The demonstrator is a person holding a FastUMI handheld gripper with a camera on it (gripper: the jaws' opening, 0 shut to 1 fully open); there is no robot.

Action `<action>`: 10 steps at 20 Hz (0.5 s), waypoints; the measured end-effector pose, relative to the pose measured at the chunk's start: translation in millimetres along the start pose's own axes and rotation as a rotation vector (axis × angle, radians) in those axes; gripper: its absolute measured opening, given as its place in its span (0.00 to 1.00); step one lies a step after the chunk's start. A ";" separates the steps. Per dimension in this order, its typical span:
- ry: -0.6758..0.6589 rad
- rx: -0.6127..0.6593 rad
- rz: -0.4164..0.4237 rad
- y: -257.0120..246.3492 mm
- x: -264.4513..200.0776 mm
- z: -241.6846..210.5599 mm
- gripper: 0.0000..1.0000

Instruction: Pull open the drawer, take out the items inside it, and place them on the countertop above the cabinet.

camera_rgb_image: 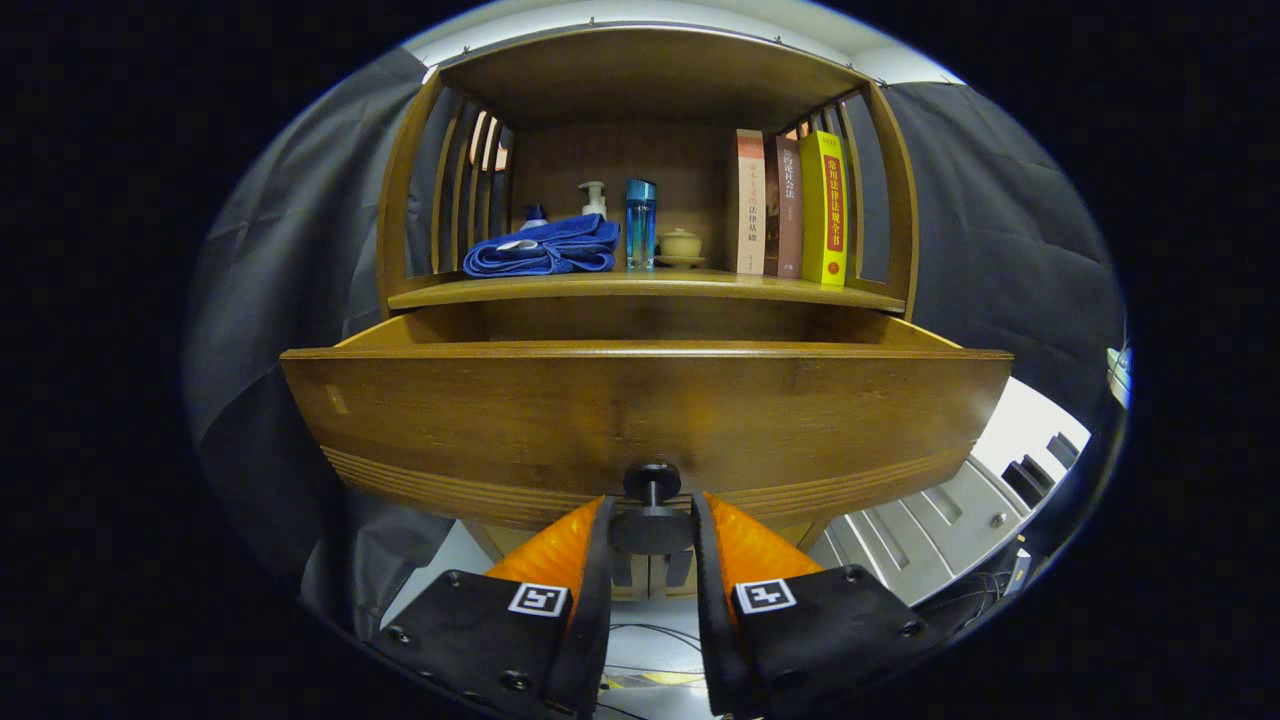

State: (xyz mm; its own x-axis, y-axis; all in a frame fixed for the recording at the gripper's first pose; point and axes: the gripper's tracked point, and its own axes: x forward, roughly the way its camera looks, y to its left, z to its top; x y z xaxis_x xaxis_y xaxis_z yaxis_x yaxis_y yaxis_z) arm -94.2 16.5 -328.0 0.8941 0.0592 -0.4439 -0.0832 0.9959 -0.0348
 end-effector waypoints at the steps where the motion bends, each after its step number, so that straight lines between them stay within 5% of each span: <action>1: -0.002 0.001 0.001 -0.3 -0.9 -0.4 0.47; 10: -0.028 0.019 -0.018 -4.5 -14.7 -4.1 0.47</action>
State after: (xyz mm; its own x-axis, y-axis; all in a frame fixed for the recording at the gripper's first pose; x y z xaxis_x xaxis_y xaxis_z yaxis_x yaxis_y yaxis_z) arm -108.8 10.9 -324.9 0.9075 0.0426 -0.4180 -0.0587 0.9979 -0.0258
